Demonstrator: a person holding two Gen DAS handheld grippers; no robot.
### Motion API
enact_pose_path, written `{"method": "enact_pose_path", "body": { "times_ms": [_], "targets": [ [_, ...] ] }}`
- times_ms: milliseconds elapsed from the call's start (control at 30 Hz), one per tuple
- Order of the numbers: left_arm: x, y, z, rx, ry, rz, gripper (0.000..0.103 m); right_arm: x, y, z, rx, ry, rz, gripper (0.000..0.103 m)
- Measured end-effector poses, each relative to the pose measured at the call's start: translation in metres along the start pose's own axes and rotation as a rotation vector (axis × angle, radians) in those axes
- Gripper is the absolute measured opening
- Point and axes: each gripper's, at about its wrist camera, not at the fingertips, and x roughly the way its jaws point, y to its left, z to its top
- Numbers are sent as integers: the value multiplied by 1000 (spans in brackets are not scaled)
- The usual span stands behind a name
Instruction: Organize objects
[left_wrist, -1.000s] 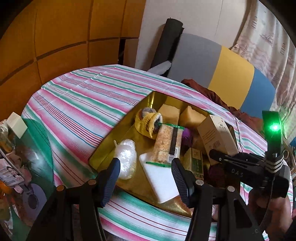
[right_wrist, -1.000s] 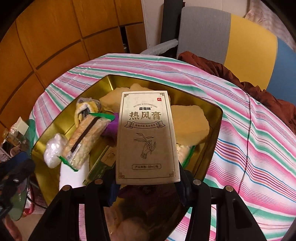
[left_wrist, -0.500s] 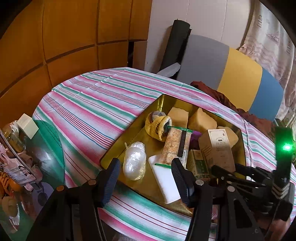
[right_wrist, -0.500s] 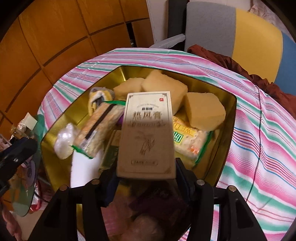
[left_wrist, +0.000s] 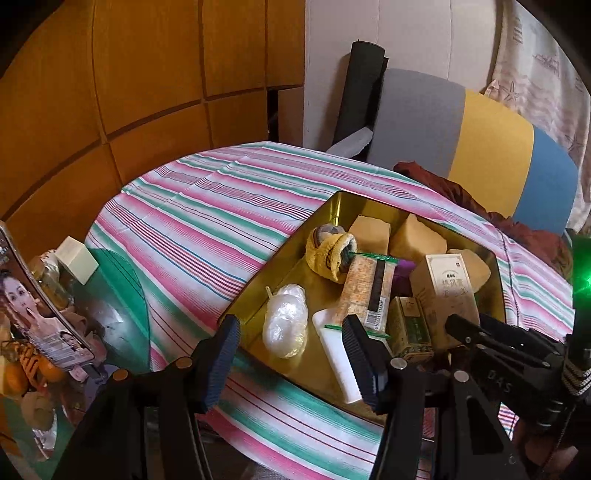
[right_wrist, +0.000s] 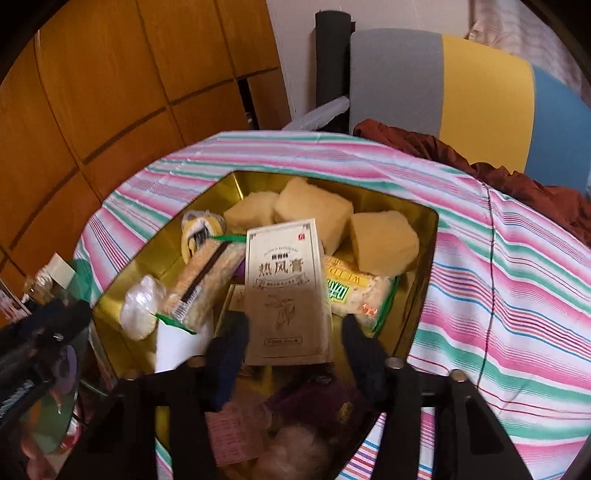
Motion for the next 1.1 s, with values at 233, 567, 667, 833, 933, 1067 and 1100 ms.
{"method": "enact_pose_path", "body": {
  "times_ms": [233, 567, 667, 833, 933, 1067, 1100],
  "targets": [
    [-6, 0, -1, 19, -9, 8, 58, 4, 12, -6, -30, 33, 67, 44],
    [-13, -12, -4, 81, -27, 47, 58, -46, 17, -14, 46, -45, 28, 80],
    [-12, -11, -4, 74, 4, 34, 58, -56, 19, -15, 40, -47, -47, 87],
    [-13, -9, -4, 74, 13, 52, 58, -68, 15, -17, 68, -55, -127, 103],
    [-15, -9, -5, 80, 9, 60, 58, -76, 15, -18, 77, -74, -157, 103],
    [-21, -9, -4, 94, -3, 63, 58, -82, 20, -20, 74, -92, -220, 103],
    [-23, -9, -4, 96, -5, 61, 58, -82, 22, -20, 69, -95, -234, 103]
  ]
}}
